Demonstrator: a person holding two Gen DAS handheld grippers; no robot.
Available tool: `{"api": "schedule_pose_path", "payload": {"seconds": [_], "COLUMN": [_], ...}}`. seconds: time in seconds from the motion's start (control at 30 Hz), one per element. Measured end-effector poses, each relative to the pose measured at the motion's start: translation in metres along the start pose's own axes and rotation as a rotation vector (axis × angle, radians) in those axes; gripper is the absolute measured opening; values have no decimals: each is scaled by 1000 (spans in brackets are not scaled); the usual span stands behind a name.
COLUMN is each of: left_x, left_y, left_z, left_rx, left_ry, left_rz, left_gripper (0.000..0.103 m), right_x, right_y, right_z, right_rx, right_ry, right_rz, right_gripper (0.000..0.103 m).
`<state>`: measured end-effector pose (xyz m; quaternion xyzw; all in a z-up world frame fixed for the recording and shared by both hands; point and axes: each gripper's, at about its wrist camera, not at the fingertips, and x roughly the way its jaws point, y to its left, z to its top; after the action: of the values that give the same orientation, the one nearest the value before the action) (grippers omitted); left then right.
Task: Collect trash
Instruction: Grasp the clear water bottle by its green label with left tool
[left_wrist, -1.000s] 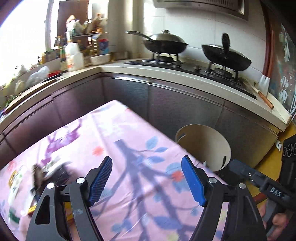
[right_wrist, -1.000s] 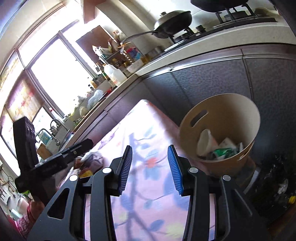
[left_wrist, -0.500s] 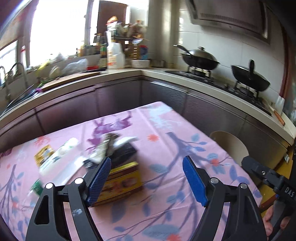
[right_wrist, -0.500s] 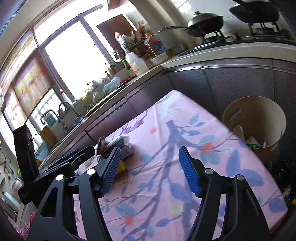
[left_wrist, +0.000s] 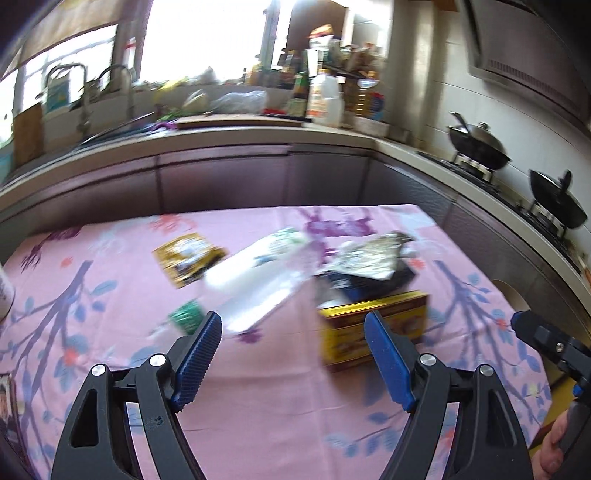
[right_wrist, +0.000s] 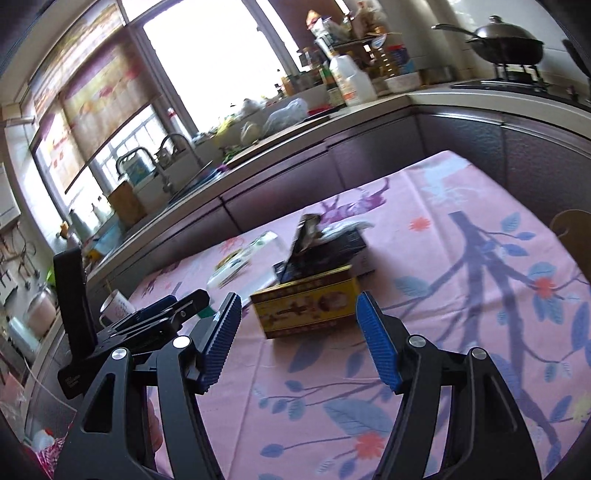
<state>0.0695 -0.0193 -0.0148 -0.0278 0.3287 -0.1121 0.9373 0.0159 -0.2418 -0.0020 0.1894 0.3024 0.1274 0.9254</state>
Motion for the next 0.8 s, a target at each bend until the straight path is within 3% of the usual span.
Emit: {"api": "schedule_pose_path", "payload": {"seconds": [0.3, 0.8], "left_x": [7, 16], "left_y": [59, 105], "left_z": [-17, -39], "left_rx": [-84, -145], "left_ry": [39, 84], "left_rz": [66, 112], "left_gripper": [79, 80], "right_x": [42, 83], "right_y": [40, 66], "right_z": [-6, -21], "right_rx": [-61, -80], "right_ry": [92, 201], "right_rz": [58, 97], "right_gripper": [65, 63]}}
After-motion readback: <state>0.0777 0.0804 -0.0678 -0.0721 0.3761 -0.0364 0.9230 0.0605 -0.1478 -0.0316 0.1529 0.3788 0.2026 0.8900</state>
